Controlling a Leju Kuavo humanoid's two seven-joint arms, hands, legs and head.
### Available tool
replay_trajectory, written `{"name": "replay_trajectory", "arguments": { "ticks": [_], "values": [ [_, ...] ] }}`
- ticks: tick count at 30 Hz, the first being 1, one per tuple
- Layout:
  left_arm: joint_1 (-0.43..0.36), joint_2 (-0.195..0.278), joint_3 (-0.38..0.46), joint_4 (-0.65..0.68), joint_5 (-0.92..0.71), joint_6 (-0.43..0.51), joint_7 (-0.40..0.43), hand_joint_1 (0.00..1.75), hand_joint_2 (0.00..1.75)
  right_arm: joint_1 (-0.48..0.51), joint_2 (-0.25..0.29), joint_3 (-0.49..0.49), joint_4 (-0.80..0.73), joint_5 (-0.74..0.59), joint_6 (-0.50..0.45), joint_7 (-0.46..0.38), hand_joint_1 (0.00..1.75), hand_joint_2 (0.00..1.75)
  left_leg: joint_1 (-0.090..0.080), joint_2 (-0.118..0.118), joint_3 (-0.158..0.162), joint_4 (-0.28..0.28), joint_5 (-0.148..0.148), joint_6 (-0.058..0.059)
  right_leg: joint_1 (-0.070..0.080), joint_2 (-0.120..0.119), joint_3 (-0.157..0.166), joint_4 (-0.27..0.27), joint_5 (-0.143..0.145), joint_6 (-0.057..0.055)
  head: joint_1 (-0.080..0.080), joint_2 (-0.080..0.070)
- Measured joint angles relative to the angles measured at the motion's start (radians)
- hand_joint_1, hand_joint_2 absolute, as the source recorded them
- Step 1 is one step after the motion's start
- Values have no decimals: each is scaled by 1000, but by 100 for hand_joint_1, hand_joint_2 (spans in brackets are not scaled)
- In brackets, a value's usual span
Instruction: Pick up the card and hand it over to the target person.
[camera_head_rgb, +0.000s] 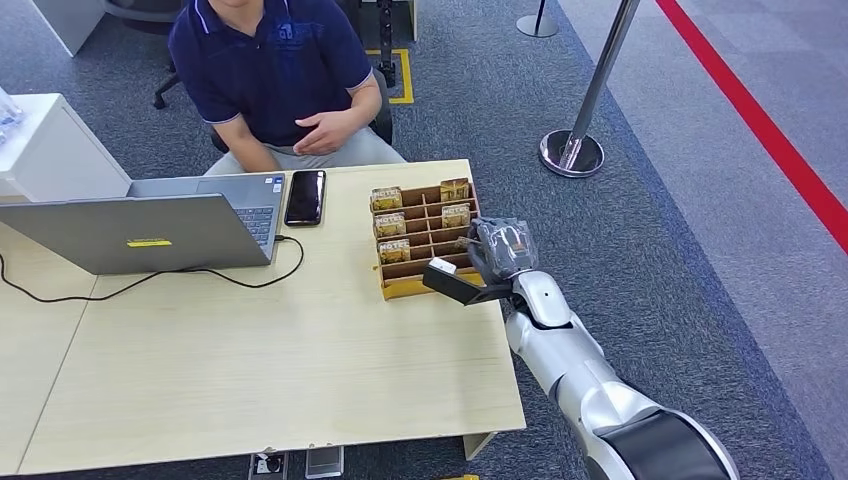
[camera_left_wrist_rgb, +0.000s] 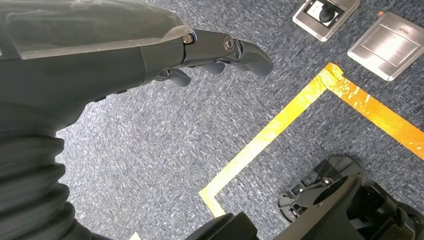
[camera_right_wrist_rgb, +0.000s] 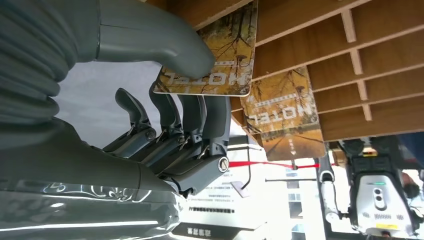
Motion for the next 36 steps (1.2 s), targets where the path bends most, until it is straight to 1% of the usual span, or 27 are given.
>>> {"name": "replay_trajectory", "arguments": {
  "ticks": [4, 10, 15, 20, 25, 31, 34, 36],
  "values": [
    [1, 1, 3, 0, 2, 2, -5, 0, 175, 29, -9, -15, -122, -83, 11, -44, 143, 175, 0, 0, -1, 0, 0, 0, 0, 0, -1, 0, 0, 0, 0, 0],
    [-2, 3, 7, 0, 4, 6, -9, 0, 175, 57, -21, -17, -279, -160, 14, -87, 143, 175, 0, -1, -1, 0, 0, 0, 0, -1, -1, 0, 0, 0, 0, 0],
    [-3, 3, 9, 1, 3, 6, -13, 0, 175, 73, -17, 31, -371, -212, 43, -130, 143, 175, 0, 1, -2, -2, 2, 0, 1, -1, -2, -2, 2, -1, 0, 0],
    [-11, 4, 2, 1, -3, 2, -15, 0, 175, 77, 7, 98, -378, -236, 79, -169, 143, 175, 0, 2, -1, -1, 0, 0, 0, 1, -1, -1, 1, -1, 0, 0],
    [-15, 3, 0, 2, -6, 2, -18, 0, 175, 58, 41, 166, -312, -271, 122, -187, 143, 175, 0, 3, 0, -1, 0, 0, 0, 3, -1, 0, 1, 0, 0, 0],
    [-8, 4, 9, 5, 2, 2, -22, 0, 175, -12, 89, 229, -201, -288, 151, -199, 143, 175, 0, 4, 0, -1, 0, 0, 0, 4, -1, 0, 1, 0, 0, 0],
    [-3, 5, 13, 7, 3, 4, -5, 0, 175, -38, 109, 245, -172, -303, 152, -207, 143, 175, 0, 4, 0, -1, 0, 0, 0, 4, -1, 1, 1, 0, 0, 0],
    [-1, 6, 9, 7, -2, 4, 8, 0, 175, -49, 116, 252, -164, -314, 150, -211, 159, 175, 0, 4, -1, -1, 0, 0, 0, 4, -2, 1, 1, 0, 0, 0]
  ]
}}
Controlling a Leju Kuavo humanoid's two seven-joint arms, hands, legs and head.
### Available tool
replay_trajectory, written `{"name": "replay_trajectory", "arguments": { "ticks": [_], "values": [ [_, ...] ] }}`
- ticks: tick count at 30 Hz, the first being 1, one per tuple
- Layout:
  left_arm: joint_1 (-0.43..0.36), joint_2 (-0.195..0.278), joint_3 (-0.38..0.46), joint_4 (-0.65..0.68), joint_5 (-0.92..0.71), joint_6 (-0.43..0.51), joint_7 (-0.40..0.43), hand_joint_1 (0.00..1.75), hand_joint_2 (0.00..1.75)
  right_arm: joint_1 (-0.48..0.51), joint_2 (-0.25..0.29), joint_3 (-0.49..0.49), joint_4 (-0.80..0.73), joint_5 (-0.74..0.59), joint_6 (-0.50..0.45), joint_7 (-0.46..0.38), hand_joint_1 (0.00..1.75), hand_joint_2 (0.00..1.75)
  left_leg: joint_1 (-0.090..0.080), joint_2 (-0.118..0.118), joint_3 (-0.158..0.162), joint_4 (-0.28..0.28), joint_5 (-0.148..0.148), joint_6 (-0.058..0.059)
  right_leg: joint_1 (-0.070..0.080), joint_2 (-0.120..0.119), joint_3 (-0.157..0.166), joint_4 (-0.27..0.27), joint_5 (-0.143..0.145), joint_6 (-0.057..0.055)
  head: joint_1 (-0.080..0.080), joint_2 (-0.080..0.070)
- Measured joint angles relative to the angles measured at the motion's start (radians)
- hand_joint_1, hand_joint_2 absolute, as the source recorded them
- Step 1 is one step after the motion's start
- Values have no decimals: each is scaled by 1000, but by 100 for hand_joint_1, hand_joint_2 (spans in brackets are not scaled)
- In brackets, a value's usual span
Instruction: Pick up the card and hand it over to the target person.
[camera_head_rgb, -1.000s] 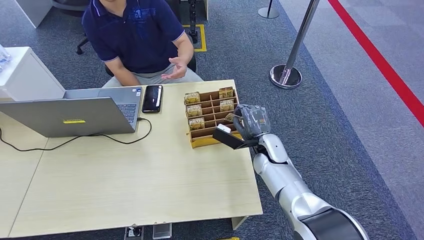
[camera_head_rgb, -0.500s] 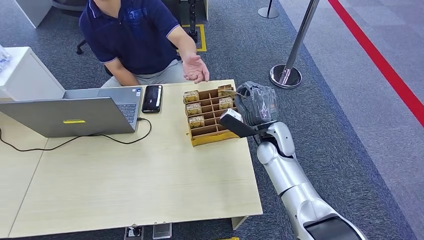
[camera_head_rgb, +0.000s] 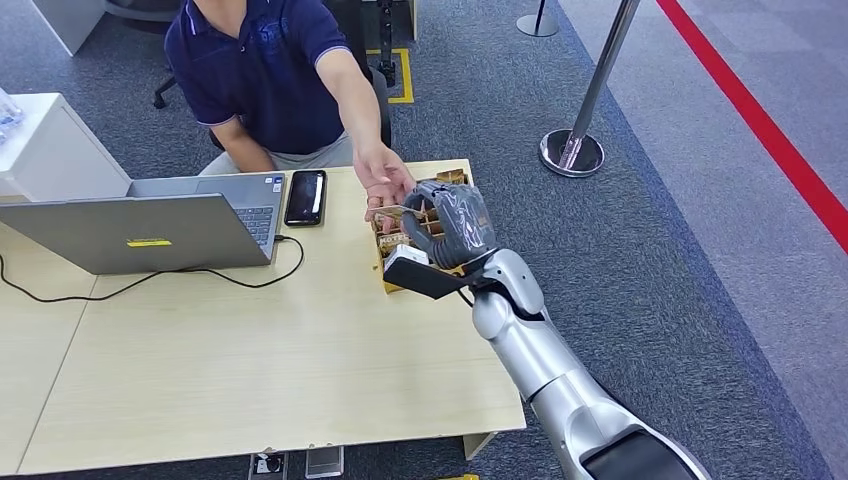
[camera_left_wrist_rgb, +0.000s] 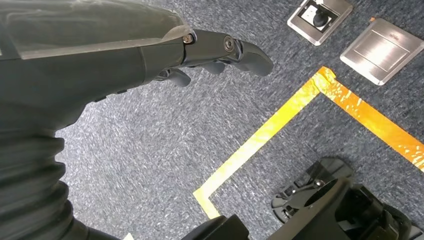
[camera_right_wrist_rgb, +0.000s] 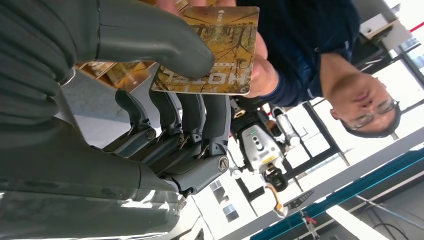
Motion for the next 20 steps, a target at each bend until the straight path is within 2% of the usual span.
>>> {"name": "replay_trajectory", "arguments": {
  "ticks": [2, 4, 6, 7, 8, 11, 20],
  "values": [
    [2, 0, 0, -1, 0, -2, 0, 0, 175, -6, 3, 6, 3, -9, -4, -1, 175, 175, 0, -1, 0, 0, 0, 0, 0, 0, 0, 0, 0, 0, 0, 0],
    [3, -2, 10, -3, 10, 4, -11, 0, 175, -4, 1, 10, -2, -18, -8, 0, 161, 175, 0, -1, 0, 0, 0, 0, 0, -1, 1, 0, 0, 0, 0, 0],
    [4, -3, 14, -3, 14, 17, -14, 0, 87, 2, -6, 11, -13, -29, -14, 1, 73, 175, 0, -2, 0, 0, 0, 0, 0, -2, 1, 0, -1, 0, 0, 0],
    [4, -4, 13, -3, 13, 19, -10, 0, 44, 5, -8, 11, -16, -33, -17, 1, 37, 175, 0, -2, 0, 0, 0, 0, 0, -2, 1, -1, -1, 0, 0, 0],
    [4, -4, 11, -3, 11, 21, -5, 0, 0, 8, -11, 10, -19, -37, -22, 2, 0, 131, 0, -2, 0, 0, 0, 0, 0, -2, 1, -1, -1, 0, 0, 0],
    [4, -3, 8, -3, 6, 20, 0, 0, 0, 13, -20, 9, -25, -41, -41, 12, 0, 0, 0, -3, 0, 0, 0, 0, 0, -3, 1, -1, 0, 0, 0, 0],
    [2, -2, 2, -3, -4, 14, 5, 0, 0, 26, -39, -14, -49, -48, -64, 25, 0, 0, 0, -4, 0, 0, 0, 0, 0, -4, 1, -1, -1, 0, 0, 0]
  ]
}}
